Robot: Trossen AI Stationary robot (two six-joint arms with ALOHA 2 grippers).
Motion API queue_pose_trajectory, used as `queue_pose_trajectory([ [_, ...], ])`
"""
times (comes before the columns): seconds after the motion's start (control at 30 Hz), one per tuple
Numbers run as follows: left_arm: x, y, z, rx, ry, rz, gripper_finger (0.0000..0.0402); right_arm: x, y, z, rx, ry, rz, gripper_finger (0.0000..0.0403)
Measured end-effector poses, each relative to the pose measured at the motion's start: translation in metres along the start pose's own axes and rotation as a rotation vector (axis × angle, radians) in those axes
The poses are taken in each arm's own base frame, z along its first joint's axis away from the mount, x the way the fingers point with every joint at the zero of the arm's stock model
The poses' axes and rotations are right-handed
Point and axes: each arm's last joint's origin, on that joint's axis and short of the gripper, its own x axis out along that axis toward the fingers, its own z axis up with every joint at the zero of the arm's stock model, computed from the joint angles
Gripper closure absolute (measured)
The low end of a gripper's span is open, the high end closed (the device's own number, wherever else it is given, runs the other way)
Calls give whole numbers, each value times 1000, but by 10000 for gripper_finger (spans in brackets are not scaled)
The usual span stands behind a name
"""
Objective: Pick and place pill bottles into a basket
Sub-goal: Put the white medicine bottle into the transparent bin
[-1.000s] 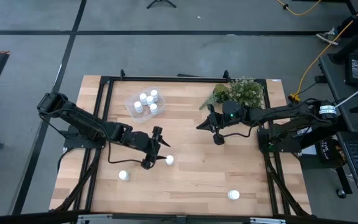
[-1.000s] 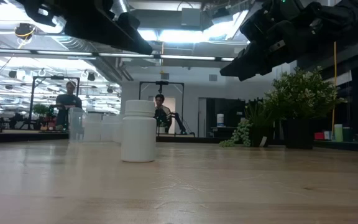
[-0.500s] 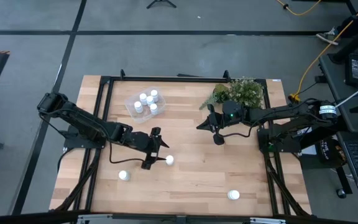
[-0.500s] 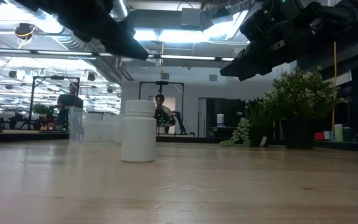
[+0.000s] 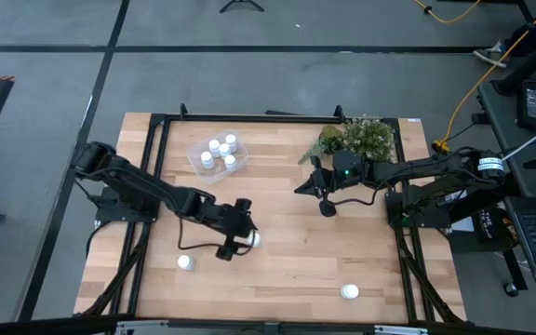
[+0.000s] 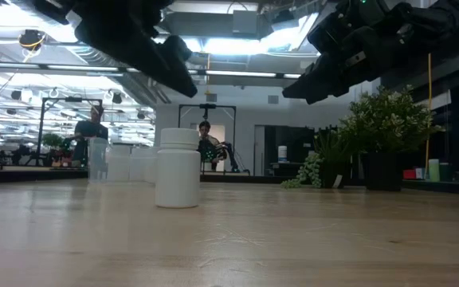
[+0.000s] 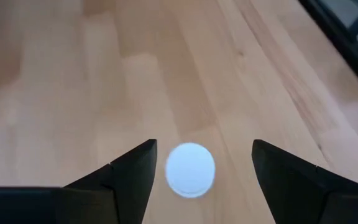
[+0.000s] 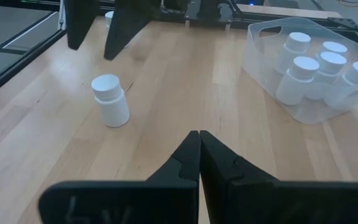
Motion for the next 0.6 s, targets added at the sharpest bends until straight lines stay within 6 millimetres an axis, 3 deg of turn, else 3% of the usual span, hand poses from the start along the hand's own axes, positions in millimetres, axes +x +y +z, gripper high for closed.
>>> queue_pose_trajectory([
  [0.23,14,-1,10,1,67,-34,146,0,0,-2,7,19,4,396],
  [0.6,39,8,-5,-55,164,-18,146,2,7,-1,-2,17,50,396],
])
